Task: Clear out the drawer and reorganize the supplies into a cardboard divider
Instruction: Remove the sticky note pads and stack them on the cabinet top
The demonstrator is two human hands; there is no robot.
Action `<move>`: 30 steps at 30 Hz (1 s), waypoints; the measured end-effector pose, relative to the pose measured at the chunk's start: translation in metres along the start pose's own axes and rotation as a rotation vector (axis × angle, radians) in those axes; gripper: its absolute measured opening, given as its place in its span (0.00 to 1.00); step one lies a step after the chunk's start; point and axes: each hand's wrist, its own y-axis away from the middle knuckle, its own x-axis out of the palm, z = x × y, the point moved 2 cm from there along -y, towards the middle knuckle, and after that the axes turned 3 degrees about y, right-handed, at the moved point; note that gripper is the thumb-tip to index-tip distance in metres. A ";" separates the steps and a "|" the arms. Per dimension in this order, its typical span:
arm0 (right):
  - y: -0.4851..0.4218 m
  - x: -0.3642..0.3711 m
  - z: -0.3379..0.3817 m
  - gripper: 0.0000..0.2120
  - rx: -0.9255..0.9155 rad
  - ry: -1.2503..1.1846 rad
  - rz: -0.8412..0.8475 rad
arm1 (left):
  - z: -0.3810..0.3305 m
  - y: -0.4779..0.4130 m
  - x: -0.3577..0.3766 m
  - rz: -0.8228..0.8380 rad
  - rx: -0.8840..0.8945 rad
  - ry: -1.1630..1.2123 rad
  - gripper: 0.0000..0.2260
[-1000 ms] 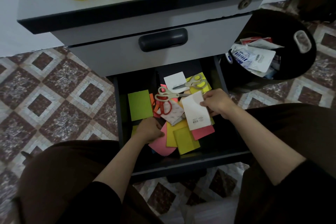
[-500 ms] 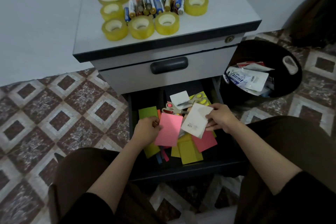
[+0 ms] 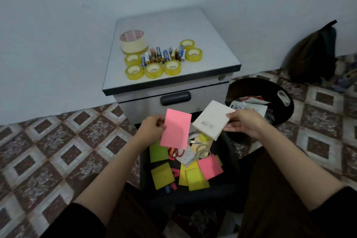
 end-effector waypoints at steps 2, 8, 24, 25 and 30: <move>0.009 -0.006 0.016 0.05 -0.057 -0.055 0.012 | -0.014 0.000 -0.012 -0.024 0.012 0.023 0.10; 0.028 -0.022 0.078 0.02 -0.317 -0.072 -0.079 | -0.062 -0.005 -0.044 -0.100 0.054 0.154 0.07; -0.003 0.010 0.139 0.07 -1.440 1.038 -0.784 | -0.123 -0.026 -0.075 -0.118 0.184 0.217 0.06; -0.011 0.017 0.135 0.07 -1.447 1.119 -0.778 | -0.124 -0.029 -0.076 -0.121 0.182 0.222 0.08; -0.034 0.042 0.112 0.10 -1.309 1.382 -0.663 | -0.128 -0.048 -0.086 -0.170 0.152 0.259 0.05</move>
